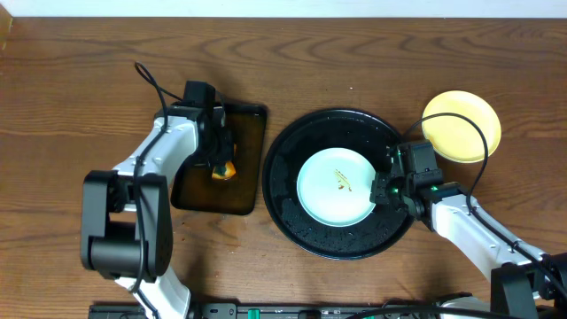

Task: Clean dirty plates on tray and stack at the side
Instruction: 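Lift the sponge with the left gripper and bring it over the blue plate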

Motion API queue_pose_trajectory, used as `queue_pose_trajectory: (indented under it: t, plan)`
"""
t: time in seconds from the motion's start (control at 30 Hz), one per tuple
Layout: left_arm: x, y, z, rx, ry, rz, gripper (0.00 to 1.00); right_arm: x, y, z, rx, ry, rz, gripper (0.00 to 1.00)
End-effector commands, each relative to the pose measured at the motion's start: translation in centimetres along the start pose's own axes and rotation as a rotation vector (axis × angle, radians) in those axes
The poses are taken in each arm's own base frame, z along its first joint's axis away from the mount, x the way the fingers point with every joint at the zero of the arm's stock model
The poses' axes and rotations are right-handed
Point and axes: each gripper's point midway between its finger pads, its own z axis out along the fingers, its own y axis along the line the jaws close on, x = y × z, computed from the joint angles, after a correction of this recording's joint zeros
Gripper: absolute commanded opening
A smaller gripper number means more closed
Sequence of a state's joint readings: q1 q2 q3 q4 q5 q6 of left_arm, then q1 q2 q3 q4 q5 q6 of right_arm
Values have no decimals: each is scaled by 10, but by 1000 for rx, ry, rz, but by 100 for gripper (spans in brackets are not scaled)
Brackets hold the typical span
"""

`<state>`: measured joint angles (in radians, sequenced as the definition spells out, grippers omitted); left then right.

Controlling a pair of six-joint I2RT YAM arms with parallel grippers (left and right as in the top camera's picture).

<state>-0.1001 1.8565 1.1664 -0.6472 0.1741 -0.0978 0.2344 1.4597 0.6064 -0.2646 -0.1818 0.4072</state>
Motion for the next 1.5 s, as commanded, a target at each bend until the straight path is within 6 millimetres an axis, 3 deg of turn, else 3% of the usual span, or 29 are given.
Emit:
queue_pose_trajectory:
  t: [0.0,0.37,0.9,1.27,1.47]
  plan:
    - [-17,-9,-41,33,-122,5,7,-3,1,0,3,-12,-2,1]
    - [-38,-6,-100,-10,-325,17,7,-2,1,0,4,-11,-2,1]
    - [-109,-27,-188,52,-781,81,8,-2,-1,0,12,-11,-2,1]
    - [-101,-32,-261,44,-968,129,7,-2,-2,0,16,-12,-1,1]
    - [-94,-33,-281,49,-1015,136,7,-2,-2,0,17,-9,-1,1]
